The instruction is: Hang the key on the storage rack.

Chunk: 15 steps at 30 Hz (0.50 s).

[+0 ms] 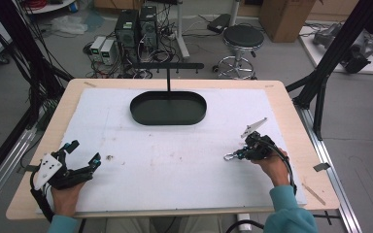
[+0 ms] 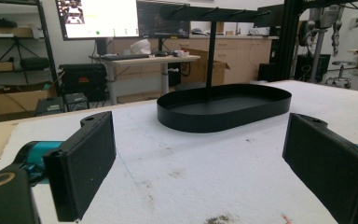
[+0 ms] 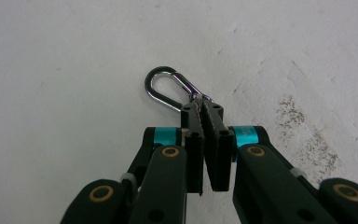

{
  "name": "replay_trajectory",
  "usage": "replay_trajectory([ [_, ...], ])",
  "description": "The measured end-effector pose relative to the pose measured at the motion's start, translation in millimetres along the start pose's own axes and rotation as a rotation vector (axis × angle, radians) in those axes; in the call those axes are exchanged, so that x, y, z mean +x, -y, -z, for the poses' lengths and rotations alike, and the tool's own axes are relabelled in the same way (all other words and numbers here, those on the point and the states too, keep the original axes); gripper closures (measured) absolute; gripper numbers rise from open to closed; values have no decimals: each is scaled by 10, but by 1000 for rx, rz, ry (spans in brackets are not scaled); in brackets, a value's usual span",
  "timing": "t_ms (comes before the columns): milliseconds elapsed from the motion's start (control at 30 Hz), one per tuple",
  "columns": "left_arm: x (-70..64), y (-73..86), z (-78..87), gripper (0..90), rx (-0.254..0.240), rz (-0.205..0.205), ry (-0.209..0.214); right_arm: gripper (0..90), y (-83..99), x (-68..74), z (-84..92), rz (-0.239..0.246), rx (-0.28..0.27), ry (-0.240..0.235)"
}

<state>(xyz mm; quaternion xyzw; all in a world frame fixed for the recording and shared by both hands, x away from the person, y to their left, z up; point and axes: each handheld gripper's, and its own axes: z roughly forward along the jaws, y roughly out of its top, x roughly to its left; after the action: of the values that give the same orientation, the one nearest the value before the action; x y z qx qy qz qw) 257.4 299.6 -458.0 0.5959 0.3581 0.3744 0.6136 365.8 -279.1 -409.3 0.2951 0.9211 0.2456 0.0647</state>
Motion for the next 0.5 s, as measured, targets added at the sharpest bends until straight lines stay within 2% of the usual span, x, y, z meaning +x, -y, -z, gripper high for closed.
replay_trajectory([
  [100, 0, 0, 0, 98, 0, 0, 0, 875, -2, 1, -4, 3, 4, -3],
  [200, 0, 0, 0, 98, 0, 0, 0, 888, 2, -8, -2, -26, 4, -14],
  [333, 0, 0, 0, 99, -1, 0, 0, 892, 6, -3, 7, -35, 1, -27],
  [433, 0, 0, 0, 99, 0, 0, 0, 893, 5, -2, 25, -38, -22, -34],
  [500, 0, 0, 0, 99, 0, 0, 0, 893, 4, -12, 79, -54, -82, -52],
])
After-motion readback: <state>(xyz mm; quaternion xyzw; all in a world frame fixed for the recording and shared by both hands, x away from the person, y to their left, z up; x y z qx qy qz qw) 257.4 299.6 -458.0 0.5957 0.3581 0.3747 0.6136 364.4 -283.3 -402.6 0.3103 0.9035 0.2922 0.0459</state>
